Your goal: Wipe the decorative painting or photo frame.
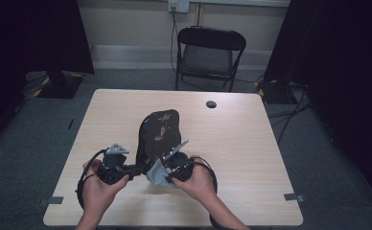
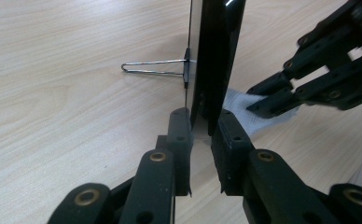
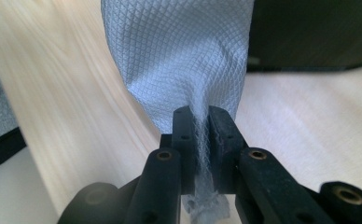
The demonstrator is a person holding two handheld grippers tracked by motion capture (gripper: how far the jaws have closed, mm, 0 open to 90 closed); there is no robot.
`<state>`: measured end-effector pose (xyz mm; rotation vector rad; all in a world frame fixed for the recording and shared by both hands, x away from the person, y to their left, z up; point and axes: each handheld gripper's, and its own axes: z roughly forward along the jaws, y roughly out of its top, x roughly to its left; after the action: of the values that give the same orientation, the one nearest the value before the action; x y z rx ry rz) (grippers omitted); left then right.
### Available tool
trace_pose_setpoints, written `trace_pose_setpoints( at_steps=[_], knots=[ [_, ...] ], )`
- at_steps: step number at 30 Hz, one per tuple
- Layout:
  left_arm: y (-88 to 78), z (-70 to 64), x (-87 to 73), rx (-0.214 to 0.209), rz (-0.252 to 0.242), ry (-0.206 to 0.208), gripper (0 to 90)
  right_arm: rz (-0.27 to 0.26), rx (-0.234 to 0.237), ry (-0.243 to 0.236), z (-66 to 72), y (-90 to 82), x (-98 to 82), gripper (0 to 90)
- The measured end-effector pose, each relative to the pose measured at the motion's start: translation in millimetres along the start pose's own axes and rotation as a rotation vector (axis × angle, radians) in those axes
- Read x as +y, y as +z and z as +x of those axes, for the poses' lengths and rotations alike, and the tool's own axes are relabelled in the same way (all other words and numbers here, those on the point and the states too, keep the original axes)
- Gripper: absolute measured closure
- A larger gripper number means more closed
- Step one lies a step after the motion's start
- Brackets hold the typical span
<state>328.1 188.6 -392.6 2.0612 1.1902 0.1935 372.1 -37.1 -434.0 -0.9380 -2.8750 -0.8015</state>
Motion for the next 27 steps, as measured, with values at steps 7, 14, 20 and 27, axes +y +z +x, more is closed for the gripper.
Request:
trace_pose_setpoints(
  at_steps=[7,14,20,27],
  knots=[
    [-0.1,0.8,0.1,-0.004,0.000,-0.003,77.8,0.044,0.000,0.020,-8.0,14.5,-12.8,82.4],
    [-4.8,4.0,-0.1,-0.010,-0.007,-0.005,70.0,0.029,-0.008,0.014,-9.2,3.4,-13.7,82.5],
    [-7.4,3.6,0.7,-0.002,-0.018,-0.001,62.9,-0.013,-0.022,-0.005,-4.7,-27.0,-8.8,82.5],
    [-12.0,3.0,2.3,0.014,-0.029,0.012,54.7,-0.093,-0.053,-0.050,5.5,-70.6,8.9,82.5]
  ],
)
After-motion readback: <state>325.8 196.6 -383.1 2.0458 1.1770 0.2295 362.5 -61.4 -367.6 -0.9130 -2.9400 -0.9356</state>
